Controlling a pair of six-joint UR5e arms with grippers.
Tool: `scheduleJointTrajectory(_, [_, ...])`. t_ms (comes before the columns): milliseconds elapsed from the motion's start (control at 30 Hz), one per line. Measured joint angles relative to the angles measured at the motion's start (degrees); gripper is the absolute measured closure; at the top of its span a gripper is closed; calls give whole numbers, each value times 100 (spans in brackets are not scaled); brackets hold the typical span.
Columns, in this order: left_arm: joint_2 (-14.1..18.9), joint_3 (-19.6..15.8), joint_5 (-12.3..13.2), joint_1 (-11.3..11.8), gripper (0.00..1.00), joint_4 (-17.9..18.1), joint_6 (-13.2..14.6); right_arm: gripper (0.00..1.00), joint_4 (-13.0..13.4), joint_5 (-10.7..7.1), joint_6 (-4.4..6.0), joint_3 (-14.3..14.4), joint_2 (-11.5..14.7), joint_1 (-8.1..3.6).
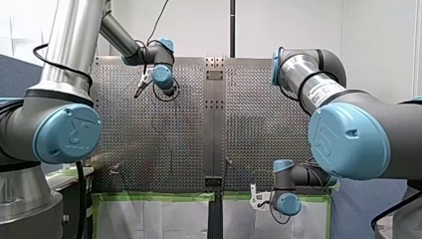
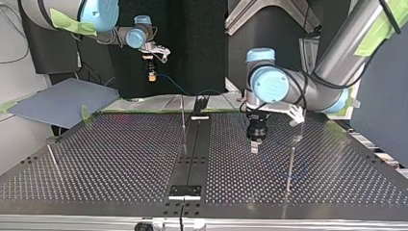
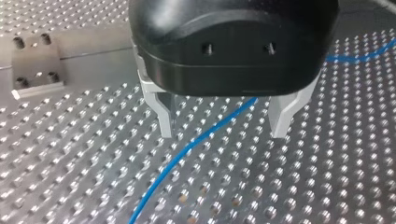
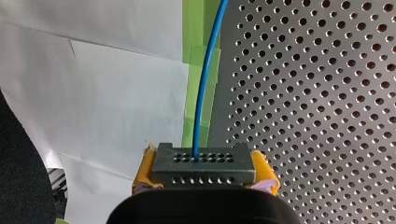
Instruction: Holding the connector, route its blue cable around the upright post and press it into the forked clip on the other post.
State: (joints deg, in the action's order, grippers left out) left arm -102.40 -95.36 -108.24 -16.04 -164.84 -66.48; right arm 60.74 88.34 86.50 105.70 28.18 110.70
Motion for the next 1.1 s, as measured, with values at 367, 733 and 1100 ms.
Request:
scheduleJointTrajectory(367, [-197,84,97,103,0,481,13,100,5,-2,0,0,0,2])
scheduleJointTrajectory(733, [-471,77,81,131,0,1021,-56,100,0,-8,0,0,0,0])
scheduleJointTrajectory(1100, [-732,-294,38,141,0,1508,59,100,0,-15,0,0,6,0])
